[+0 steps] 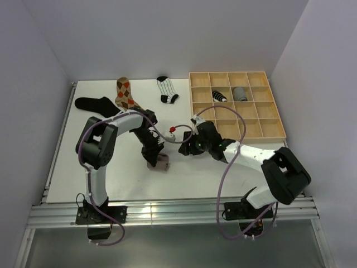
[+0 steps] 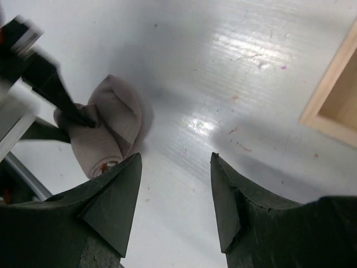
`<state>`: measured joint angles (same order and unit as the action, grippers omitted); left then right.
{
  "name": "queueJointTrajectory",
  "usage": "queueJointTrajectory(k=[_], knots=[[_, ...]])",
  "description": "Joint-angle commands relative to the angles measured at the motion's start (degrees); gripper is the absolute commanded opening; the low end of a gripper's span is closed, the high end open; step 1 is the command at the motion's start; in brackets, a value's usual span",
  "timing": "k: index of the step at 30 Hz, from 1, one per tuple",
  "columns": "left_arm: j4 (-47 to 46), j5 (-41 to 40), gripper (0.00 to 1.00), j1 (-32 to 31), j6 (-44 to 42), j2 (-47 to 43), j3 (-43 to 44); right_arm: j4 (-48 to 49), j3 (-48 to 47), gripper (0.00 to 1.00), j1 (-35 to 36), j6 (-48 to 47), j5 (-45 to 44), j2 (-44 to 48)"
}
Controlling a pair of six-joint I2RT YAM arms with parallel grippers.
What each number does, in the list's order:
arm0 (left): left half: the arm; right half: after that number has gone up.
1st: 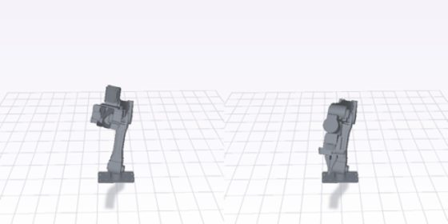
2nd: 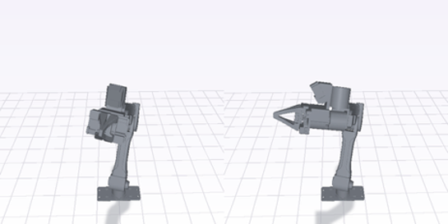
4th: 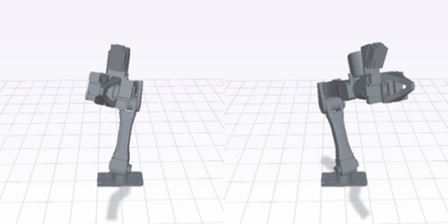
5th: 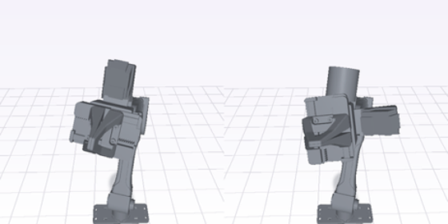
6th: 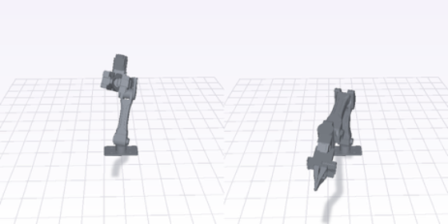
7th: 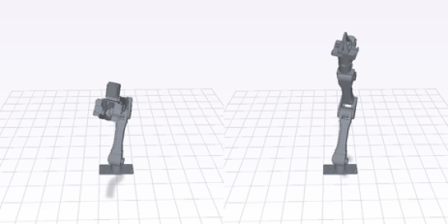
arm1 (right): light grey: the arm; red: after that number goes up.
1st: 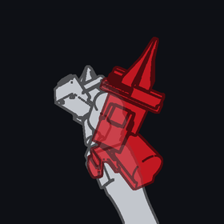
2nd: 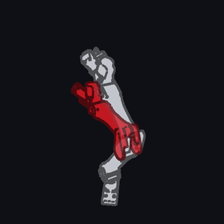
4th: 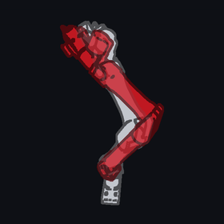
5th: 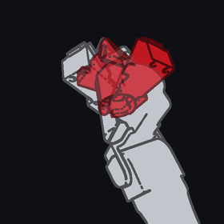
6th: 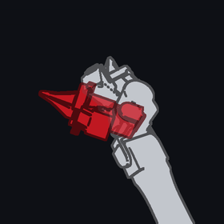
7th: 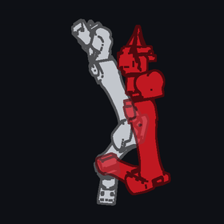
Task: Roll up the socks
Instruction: Roll the sock at the center of the board.
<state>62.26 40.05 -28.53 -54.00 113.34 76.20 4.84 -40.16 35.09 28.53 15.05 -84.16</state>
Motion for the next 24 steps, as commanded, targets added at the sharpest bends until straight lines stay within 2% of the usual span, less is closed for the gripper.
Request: queueJointTrajectory(k=[1, 3, 9, 14, 20, 24], knots=[[13.9, 0.4, 0.13, 0.9, 0.9, 7.1, 3.8, 5.3, 3.0, 0.6, 5.3, -4.4, -11.1, 6.6], [15.1, 1.3, 0.12, 1.2, 1.8, 10.0, 5.7, 6.7, 4.7, 0.6, 8.5, -6.8, -16.7, 8.7], [15.5, 0.5, 0.1, 1.5, 7.3, 15.5, 10.6, 7.6, 4.1, 0.59, 19.2, -15.3, -21.4, 11.2], [13.6, -1.1, 0.09, 1.6, 11.9, 17.3, 12.0, 4.8, -0.5, 0.59, 25.9, -22.6, -20.6, 4.3], [10.6, -3.6, 0.09, 1.6, 13.7, 17.7, 10.8, 1.3, -6.3, 0.62, 28.9, -29.6, -19.0, -4.0], [9.6, -4.4, 0.09, 1.6, 13.7, 17.8, 10.1, -2.0, -10.6, 0.63, 31.1, -32.8, -21.0, -8.8]])
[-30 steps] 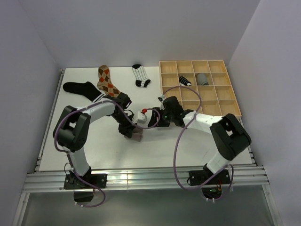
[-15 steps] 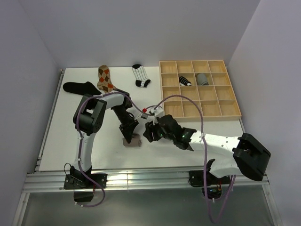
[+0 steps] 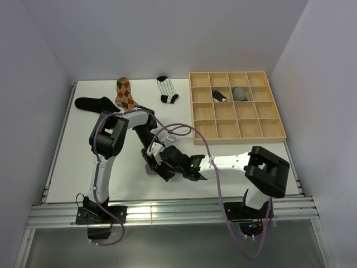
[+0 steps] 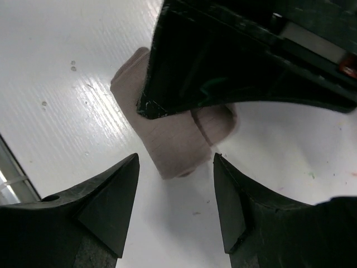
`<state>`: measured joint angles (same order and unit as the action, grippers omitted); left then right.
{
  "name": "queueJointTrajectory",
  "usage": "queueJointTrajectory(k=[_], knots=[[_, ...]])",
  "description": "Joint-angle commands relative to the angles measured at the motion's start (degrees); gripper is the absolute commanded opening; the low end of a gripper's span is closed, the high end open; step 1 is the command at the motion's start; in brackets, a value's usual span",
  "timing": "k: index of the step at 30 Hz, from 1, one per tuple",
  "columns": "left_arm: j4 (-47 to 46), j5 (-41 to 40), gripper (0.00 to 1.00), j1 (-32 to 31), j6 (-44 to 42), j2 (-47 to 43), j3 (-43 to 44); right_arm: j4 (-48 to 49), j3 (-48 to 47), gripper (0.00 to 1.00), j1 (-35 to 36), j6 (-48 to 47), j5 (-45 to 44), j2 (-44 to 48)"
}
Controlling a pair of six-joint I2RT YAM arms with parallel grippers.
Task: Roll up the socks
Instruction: Roll the sock at the center of the board.
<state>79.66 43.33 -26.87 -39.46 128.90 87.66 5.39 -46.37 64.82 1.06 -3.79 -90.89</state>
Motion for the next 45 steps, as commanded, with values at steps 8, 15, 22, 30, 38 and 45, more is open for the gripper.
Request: queueJointTrajectory(k=[8, 15, 22, 30, 38, 45], knots=[[-7.1, -7.0, 0.11, 0.0, -1.3, 2.9, -0.2, -3.5, -8.5, 0.61, 2.6, -7.4, -4.0, -8.0], [-7.0, -6.0, 0.23, -0.1, -1.2, 2.3, 0.8, -4.9, -10.4, 0.36, 2.6, -7.7, -5.2, -12.0], [-13.0, -2.8, 0.37, 1.1, 2.8, -3.7, 0.4, -7.4, -10.8, 0.21, 1.0, -6.2, -2.2, -13.6], [-33.6, 0.0, 0.4, 9.4, 16.0, -16.8, -5.3, -10.0, -11.5, 0.19, -2.1, -5.3, 3.5, -13.9], [-49.0, -3.0, 0.4, 19.1, 21.3, -28.8, -14.8, -13.1, -14.0, 0.18, -5.5, -4.8, 9.9, -16.0], [-60.0, -9.4, 0.43, 22.4, 18.6, -42.6, -27.2, -17.4, -17.1, 0.18, -9.3, -4.7, 17.1, -18.5]])
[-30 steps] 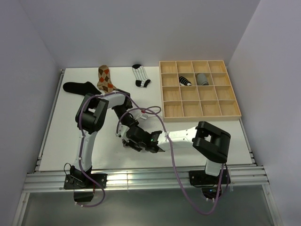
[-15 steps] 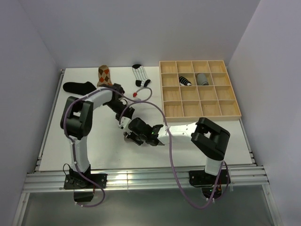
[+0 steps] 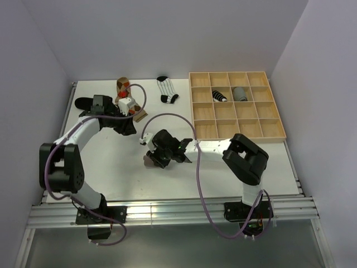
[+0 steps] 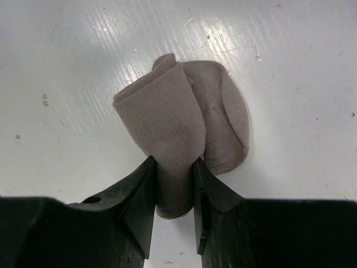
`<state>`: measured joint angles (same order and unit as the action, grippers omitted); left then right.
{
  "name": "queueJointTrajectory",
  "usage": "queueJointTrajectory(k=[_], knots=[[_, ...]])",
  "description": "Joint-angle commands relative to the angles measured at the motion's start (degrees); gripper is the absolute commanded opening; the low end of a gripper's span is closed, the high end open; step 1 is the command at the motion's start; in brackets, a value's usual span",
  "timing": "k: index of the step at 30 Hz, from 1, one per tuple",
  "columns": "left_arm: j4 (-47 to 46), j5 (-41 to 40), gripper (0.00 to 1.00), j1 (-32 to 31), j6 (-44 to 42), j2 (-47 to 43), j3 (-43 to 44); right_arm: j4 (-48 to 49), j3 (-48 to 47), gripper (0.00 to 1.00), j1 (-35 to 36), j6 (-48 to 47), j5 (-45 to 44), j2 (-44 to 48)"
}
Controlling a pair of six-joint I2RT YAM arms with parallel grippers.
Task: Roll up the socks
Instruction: Roll the sock at the center of the board.
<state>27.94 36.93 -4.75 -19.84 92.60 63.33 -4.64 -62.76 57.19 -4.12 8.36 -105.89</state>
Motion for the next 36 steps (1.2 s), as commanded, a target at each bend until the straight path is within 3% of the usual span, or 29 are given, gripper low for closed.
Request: queueJointTrajectory(k=[1, 9, 16, 36], knots=[[-9.0, -3.6, 0.44, 0.3, -1.6, -7.7, -3.8, -7.8, -1.1, 0.18, -2.1, 0.5, 5.9, -3.7], [-11.3, -4.9, 0.52, -0.8, -16.5, -20.6, -13.9, -13.2, -5.2, 0.17, -6.6, 0.4, 12.5, -7.2], [-14.4, -16.2, 0.56, -16.3, -27.5, -30.1, -26.0, -16.8, -9.0, 0.17, -8.6, 0.8, 15.8, -11.4], [-17.2, -21.9, 0.56, -33.0, -33.6, -25.5, -32.0, -23.5, -14.3, 0.18, -13.9, 0.7, 22.8, -17.3]])
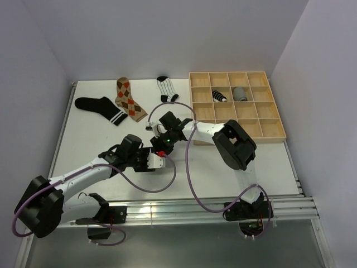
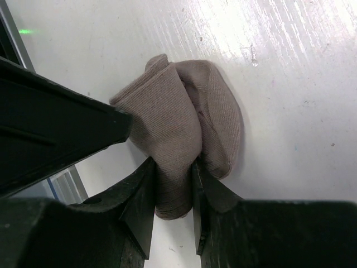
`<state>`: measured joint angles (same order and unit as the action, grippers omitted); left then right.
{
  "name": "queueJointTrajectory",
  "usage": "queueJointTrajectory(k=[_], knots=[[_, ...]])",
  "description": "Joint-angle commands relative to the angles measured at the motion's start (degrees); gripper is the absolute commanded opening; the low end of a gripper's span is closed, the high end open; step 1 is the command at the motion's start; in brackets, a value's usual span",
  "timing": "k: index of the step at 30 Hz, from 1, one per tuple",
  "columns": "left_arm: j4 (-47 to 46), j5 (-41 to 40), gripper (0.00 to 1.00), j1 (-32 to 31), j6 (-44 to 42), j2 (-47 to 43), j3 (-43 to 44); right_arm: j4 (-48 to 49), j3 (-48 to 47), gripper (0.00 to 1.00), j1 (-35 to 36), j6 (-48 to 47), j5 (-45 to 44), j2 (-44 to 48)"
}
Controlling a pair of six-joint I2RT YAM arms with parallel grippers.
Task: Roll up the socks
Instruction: Roll the sock at the center of the board.
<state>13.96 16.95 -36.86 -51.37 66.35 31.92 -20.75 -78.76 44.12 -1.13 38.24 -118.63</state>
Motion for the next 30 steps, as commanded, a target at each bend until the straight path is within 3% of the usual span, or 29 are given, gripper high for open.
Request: queueJointTrajectory(k=[1, 11, 30], knots=[[-3.8, -2.0, 0.56, -1.0, -2.3, 1.5, -0.6, -7.5, 1.6, 0.18, -0.9, -2.2, -7.2, -4.7], [-11.1, -5.6, 0.56, -1.8, -3.6, 7.5, -1.9, -9.1, 0.9, 0.18, -1.2, -2.9, -5.3, -6.3], [-12.7, -8.9, 0.56, -1.8, -9.0, 13.6, -3.2, -12.0, -0.2, 0.19, -3.0, -3.7, 0.7, -8.5]])
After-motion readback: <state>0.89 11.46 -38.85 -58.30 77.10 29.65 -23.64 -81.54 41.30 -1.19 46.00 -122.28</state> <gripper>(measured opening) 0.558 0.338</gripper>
